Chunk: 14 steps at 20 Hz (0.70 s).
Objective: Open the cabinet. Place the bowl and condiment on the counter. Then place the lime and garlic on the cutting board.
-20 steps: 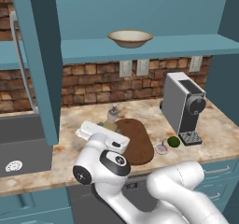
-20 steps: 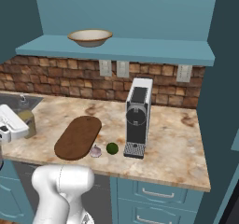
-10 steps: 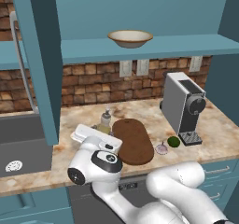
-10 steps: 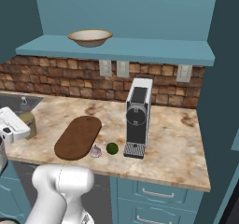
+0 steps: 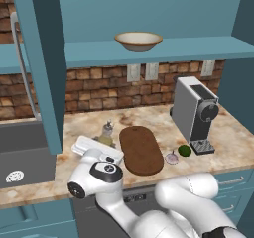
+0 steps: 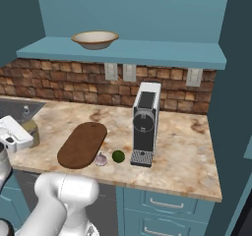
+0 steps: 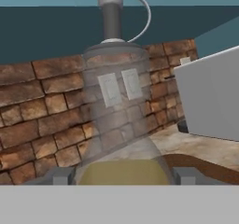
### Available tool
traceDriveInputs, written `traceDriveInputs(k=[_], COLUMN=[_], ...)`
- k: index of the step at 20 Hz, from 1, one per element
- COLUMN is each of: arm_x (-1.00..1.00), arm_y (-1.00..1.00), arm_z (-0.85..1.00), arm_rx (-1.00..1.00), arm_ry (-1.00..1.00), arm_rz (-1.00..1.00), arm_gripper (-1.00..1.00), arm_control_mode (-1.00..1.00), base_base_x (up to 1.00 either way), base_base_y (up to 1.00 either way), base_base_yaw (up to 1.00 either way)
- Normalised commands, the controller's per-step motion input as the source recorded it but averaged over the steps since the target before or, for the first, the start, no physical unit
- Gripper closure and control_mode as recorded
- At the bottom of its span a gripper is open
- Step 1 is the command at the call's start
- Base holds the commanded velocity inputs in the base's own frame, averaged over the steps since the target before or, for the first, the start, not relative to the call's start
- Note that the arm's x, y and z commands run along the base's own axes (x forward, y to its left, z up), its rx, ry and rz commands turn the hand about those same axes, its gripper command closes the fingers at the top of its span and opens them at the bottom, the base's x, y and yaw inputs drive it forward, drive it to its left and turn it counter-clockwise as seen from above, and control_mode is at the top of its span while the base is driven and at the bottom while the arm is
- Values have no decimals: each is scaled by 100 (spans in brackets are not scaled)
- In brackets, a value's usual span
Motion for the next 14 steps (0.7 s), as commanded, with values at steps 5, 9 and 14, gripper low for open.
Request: traceDriveInputs(k=[5,9,14], arm_x=[23,22,19], arm_y=[11,13,19], arm_z=[-24,-23,-20], arm_rx=[0,0,0], arm_ry=[-4,-3,-1], arm_rz=[0,0,0], arm_gripper=[100,100,100], arm_control_mode=[-100,-100,-100], base_base_x=[0,0,0], base_base_y=[0,0,0], base_base_yaw=[0,0,0])
